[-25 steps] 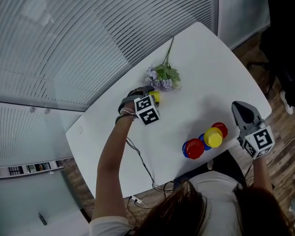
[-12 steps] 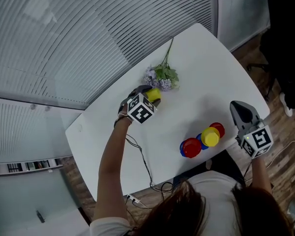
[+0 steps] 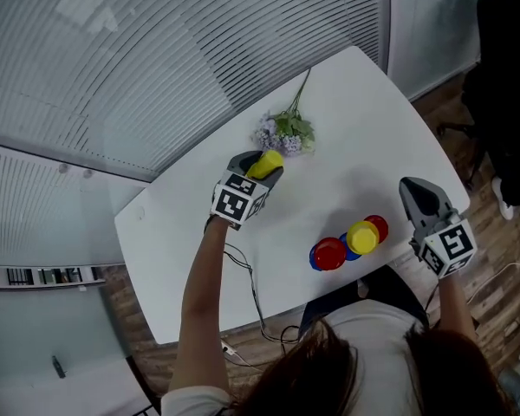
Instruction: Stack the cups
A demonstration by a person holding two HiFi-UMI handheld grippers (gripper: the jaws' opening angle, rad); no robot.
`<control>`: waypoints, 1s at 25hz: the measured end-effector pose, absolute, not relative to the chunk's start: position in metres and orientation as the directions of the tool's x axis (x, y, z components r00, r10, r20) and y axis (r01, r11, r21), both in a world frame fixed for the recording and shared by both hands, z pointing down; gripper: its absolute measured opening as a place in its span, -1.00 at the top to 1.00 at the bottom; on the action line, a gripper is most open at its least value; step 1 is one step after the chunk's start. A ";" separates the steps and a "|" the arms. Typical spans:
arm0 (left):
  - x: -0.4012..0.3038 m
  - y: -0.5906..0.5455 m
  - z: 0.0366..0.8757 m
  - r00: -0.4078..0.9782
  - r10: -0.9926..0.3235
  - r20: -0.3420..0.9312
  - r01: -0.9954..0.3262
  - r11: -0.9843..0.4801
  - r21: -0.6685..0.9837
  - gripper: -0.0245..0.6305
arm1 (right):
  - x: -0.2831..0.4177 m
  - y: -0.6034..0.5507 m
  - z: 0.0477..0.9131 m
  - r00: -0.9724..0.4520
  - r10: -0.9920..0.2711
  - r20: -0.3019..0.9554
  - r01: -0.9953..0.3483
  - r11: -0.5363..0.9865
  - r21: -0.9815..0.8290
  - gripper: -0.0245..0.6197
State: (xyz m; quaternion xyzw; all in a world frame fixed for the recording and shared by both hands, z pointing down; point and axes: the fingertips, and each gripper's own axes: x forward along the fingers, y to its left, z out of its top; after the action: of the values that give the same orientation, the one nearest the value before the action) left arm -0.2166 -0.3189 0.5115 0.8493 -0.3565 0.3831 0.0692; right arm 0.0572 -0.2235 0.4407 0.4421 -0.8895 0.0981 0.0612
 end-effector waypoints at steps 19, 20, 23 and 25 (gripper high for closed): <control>-0.205 -0.264 0.414 0.498 -0.807 0.316 -0.866 -0.477 0.148 0.12 | 0.047 -0.211 0.421 -0.723 -0.678 0.131 -0.691 0.714 -0.117 0.83; -0.203 -0.260 0.410 0.493 -0.818 0.296 -0.870 -0.467 0.158 0.12 | 0.047 -0.211 0.421 -0.730 -0.672 0.125 -0.683 0.721 -0.120 0.83; -0.198 -0.245 0.399 0.472 -0.845 0.250 -0.881 -0.442 0.169 0.13 | 0.044 -0.208 0.419 -0.755 -0.645 0.114 -0.655 0.746 -0.119 0.83; -0.196 -0.235 0.395 0.456 -0.860 0.228 -0.889 -0.426 0.171 0.13 | 0.041 -0.206 0.416 -0.771 -0.627 0.108 -0.636 0.763 -0.114 0.83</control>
State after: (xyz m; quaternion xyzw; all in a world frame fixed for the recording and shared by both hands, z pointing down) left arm -0.1958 -0.2353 0.3947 0.8426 -0.5189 0.0529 0.1338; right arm 0.0406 -0.2056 0.4159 0.3366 -0.9384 0.0720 0.0319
